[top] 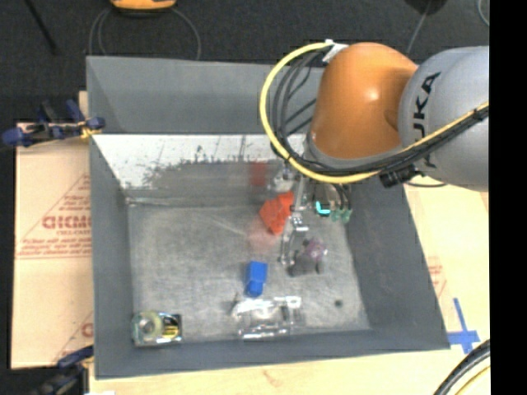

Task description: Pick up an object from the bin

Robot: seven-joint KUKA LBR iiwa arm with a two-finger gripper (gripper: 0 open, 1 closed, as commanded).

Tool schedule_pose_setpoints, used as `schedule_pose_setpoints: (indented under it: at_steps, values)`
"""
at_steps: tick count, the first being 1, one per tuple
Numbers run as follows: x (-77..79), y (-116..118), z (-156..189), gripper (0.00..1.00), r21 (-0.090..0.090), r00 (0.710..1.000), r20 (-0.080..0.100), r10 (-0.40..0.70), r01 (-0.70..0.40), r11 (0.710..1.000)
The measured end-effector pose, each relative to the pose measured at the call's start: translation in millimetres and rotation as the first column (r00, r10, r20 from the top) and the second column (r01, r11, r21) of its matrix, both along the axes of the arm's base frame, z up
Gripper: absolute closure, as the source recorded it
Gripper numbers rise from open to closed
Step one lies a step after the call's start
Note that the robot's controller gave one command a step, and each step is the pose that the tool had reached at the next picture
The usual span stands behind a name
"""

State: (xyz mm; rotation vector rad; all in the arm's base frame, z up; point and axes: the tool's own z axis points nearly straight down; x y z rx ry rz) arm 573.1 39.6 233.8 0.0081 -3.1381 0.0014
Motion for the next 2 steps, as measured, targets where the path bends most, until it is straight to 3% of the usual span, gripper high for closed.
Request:
schedule_pose_setpoints:
  at_steps: [1, 2]
  values:
    - [-15.6, 4, -117, 0.00, 0.000, 0.971, 0.001, 0.241, -0.241, 0.971]
    - [-18.5, -3, -139, 0.00, 0.001, 0.937, 0.011, 0.350, -0.350, 0.937]
